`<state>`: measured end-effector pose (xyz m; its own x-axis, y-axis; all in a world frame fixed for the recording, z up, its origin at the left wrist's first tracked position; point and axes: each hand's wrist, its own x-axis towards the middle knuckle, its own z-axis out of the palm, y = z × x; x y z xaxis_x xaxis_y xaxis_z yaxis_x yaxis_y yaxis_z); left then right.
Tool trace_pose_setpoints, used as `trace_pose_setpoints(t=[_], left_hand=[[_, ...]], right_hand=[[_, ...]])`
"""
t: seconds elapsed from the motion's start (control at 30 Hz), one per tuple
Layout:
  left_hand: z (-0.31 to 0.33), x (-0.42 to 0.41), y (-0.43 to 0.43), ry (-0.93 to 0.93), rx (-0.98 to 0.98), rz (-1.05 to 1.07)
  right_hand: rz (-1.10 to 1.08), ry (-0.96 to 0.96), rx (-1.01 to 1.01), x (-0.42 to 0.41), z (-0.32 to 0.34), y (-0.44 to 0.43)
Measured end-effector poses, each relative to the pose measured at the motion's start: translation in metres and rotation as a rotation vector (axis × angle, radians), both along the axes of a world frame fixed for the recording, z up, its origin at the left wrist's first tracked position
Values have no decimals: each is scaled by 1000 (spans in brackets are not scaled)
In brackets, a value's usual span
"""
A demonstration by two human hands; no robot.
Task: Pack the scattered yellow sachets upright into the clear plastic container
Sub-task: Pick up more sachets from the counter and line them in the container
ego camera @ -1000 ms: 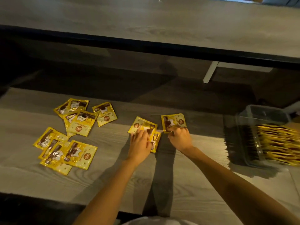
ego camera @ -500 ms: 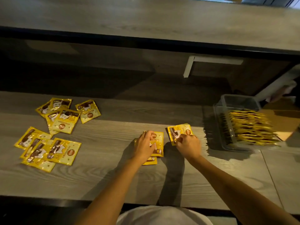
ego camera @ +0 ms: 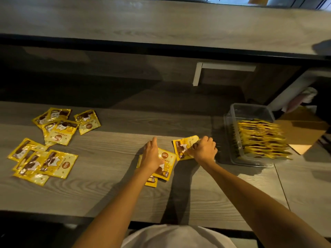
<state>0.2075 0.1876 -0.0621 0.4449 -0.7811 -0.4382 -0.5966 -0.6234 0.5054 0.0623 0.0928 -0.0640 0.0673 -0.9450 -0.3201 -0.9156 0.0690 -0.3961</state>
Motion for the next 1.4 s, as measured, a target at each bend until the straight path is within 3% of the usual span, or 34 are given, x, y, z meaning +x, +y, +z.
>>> trace_pose_setpoints(t=[0.1, 0.3, 0.67, 0.97, 1.13, 1.4], left_hand=[[4, -12, -3, 19, 11, 50], [21, -24, -16, -50, 7, 68], [81, -56, -65, -114, -349, 220], [123, -108, -118, -168, -642, 63], [124, -147, -152, -120, -729, -48], [107, -199, -196, -38, -637, -239]], right_hand=[[-9, -167, 58, -4, 7, -4], [111, -290, 72, -22, 27, -19], [97, -501, -234, -59, 82, -64], [-61, -683, -463, -118, 118, -107], [-145, -665, -524, -160, 123, -130], [-30, -634, -389, -202, 105, -158]])
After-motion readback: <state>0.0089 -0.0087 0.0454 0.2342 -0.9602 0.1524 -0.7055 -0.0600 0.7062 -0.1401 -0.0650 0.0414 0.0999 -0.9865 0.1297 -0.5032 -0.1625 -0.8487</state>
